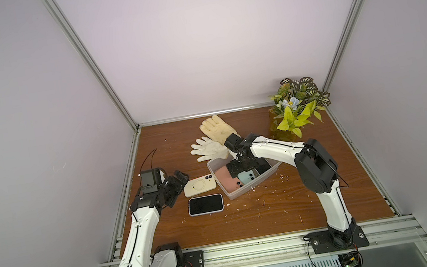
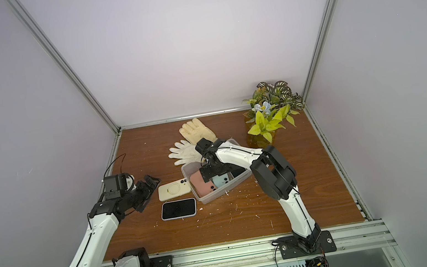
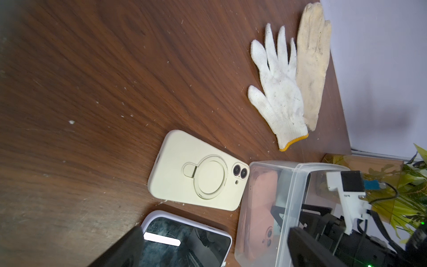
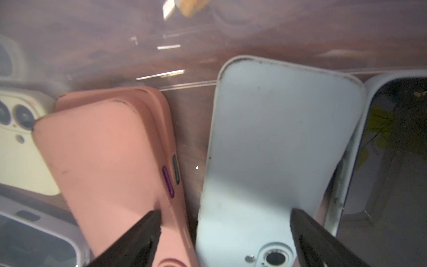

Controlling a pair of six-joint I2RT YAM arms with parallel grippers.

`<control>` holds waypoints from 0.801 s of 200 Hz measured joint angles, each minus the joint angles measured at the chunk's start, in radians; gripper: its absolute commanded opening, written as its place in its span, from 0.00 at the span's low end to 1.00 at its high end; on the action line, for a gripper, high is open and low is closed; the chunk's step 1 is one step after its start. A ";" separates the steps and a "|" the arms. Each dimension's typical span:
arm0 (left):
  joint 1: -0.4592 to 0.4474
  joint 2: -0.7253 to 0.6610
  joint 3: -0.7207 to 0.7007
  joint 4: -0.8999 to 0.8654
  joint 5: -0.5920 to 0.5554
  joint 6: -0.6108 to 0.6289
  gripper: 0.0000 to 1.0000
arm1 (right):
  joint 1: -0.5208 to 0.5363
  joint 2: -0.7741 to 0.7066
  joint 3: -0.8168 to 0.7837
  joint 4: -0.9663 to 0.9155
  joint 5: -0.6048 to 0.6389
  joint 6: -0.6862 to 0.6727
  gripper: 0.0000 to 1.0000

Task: Take the phone out of the storage box
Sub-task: Move the storage box to the center of the board.

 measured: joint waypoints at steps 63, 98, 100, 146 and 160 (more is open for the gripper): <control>0.000 0.016 0.000 0.000 0.003 0.003 1.00 | -0.058 -0.004 -0.024 0.010 0.022 0.004 0.94; 0.000 0.027 0.003 0.000 0.004 0.003 1.00 | -0.061 0.009 -0.013 0.006 0.032 -0.003 0.94; 0.000 0.027 0.003 0.000 0.004 0.003 1.00 | -0.061 0.010 -0.011 0.005 0.032 -0.003 0.94; 0.000 0.029 0.005 0.000 0.005 0.004 1.00 | -0.037 0.064 0.075 -0.018 0.048 -0.020 0.94; 0.000 0.029 0.005 0.000 0.005 0.004 1.00 | -0.025 0.082 0.094 -0.016 0.062 -0.021 0.94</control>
